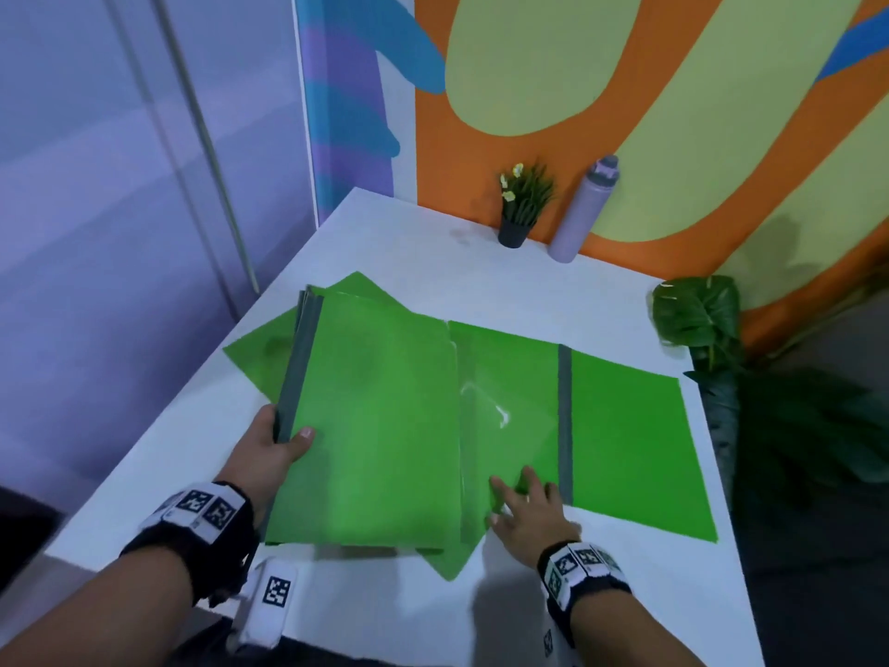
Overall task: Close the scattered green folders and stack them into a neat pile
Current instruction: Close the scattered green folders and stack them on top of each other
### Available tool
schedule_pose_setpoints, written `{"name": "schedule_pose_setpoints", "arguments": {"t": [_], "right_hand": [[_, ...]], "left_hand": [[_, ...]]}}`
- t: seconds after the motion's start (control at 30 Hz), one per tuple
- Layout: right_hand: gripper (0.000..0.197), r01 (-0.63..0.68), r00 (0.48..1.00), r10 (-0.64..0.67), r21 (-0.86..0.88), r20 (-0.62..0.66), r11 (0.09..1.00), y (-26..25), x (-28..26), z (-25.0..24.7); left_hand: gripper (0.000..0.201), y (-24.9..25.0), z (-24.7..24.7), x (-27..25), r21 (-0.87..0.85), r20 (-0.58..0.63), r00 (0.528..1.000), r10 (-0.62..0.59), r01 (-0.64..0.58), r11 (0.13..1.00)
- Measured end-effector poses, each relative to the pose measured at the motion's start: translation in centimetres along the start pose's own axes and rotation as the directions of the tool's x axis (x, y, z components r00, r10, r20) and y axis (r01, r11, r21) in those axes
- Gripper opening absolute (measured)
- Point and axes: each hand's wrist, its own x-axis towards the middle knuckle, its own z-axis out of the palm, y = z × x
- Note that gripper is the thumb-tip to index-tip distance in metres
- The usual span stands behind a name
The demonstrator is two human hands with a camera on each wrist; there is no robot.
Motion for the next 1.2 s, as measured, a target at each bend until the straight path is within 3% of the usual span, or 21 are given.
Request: {"name": "schedule_pose_setpoints", "arguments": {"t": [0.1,0.27,0.37,0.43,0.5,0.57,0.63,0.73,0.8,0.9,0.97,1.2], "right_hand": [[0.056,0.016,1.0,-0.016,0.003,0.027,1.0,1.5,-2.9,2.1],[0.05,0.002,1.0,-0.002,0.006,0.013,1.0,2.1,-6.0,2.6],[0.079,-0.015,0.99,0.048,0.241,-0.133,0.97,1.2,-6.4,1.1],[0.068,-0.039,0.986,0.122,0.547,-0.116,0.836,0.5,-6.4,0.5],[0.073,-0.113,0.985,0.172,0.826,0.02,0.553,0.2,-6.3,0.5],[0.079,-0.182,0.964,0.237,0.945,0.118,0.27,0.6,-6.2,0.8],[0.076,-0.195,0.942,0.305,0.969,0.141,0.152,1.5,-6.2,0.9],[0.071,-0.188,0.923,0.368,0.968,0.117,0.164,3.3,-6.2,1.2],[0.068,-0.174,0.903,0.42,0.972,0.093,0.158,4.1,-6.3,1.3],[0.065,-0.184,0.867,0.49,0.971,0.087,0.154,4.9,-6.7,1.6],[0.063,-0.19,0.854,0.513,0.97,0.087,0.153,5.5,-6.9,2.0],[0.063,-0.199,0.843,0.53,0.967,0.086,0.161,6.0,-7.1,2.7]], "left_hand": [[0.032,-0.4,0.3,-1.2,0.029,0.062,0.998,-0.019,0.018,0.999],[0.024,-1.4,1.5,-2.7,0.047,0.185,0.981,-0.059,0.051,0.998],[0.021,-1.8,2.7,-3.4,0.078,0.271,0.959,-0.085,0.066,0.995],[0.022,-2.1,3.8,-3.8,0.099,0.324,0.943,-0.078,0.048,0.994],[0.029,-2.0,4.9,-4.3,0.115,0.36,0.931,-0.059,0.019,0.993],[0.045,-1.7,6.2,-5.0,0.12,0.401,0.914,-0.052,0.003,0.993],[0.057,-1.2,7.4,-5.7,0.225,0.458,0.887,-0.067,-0.043,0.973],[0.046,-1.2,8.6,-5.5,0.411,0.473,0.878,-0.072,-0.148,0.9],[0.046,-1.9,8.6,-4.3,0.489,0.366,0.931,0.009,-0.201,0.849],[0.03,-3.2,7.2,-2.3,0.588,0.151,0.987,0.061,-0.139,0.797],[0.043,-4.1,6.2,-1.4,0.664,0.088,0.993,0.074,-0.114,0.739],[0.031,-6.1,6.0,-0.4,0.833,0.214,0.972,0.1,-0.235,0.5]]}}
